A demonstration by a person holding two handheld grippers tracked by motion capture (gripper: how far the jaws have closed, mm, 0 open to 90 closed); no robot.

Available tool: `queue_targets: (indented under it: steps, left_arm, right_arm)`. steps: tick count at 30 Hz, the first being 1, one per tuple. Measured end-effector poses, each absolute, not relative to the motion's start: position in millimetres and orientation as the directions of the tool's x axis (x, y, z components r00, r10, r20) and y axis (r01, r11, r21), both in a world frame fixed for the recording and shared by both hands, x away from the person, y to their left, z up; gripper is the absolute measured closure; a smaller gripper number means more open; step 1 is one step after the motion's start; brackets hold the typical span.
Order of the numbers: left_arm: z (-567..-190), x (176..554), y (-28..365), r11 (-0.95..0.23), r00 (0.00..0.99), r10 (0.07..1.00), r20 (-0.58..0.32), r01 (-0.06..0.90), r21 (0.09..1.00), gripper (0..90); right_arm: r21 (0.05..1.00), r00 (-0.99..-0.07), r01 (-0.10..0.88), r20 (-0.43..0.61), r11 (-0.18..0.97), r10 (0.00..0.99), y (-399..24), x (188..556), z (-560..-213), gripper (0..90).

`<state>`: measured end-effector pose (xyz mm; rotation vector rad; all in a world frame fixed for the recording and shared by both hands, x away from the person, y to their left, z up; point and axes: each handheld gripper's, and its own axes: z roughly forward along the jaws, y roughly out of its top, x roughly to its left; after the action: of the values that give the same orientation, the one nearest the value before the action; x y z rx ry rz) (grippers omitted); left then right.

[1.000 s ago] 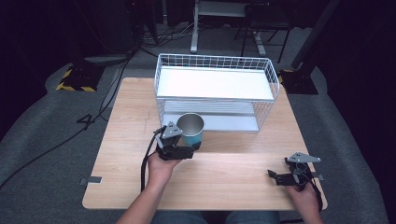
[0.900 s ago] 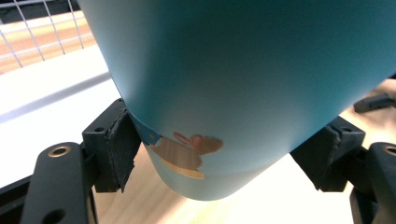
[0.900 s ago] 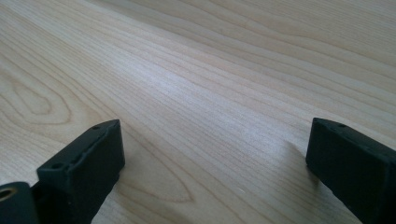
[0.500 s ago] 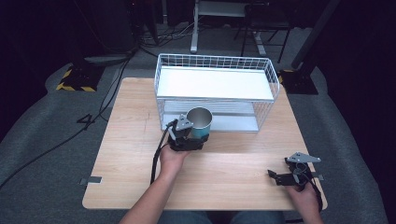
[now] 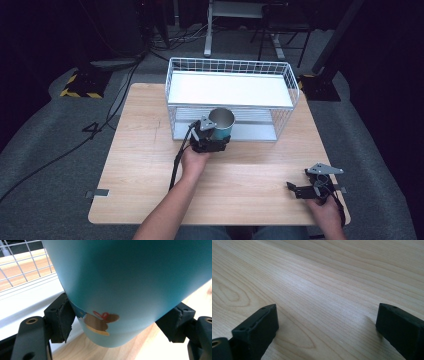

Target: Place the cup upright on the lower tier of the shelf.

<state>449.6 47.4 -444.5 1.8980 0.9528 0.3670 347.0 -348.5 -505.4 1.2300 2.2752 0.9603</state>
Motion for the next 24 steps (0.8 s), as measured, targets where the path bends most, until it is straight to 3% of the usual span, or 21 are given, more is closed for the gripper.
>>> queue_targets:
  steps: [24]
  left_arm:
    - [-462.1,497.4,25.1,-0.204,0.578,0.808,-0.115,0.457,0.866,23.6]
  right_arm:
    - [0.720,-0.546,0.578,-0.008,0.383,0.838,-348.5,347.0,-505.4,5.0]
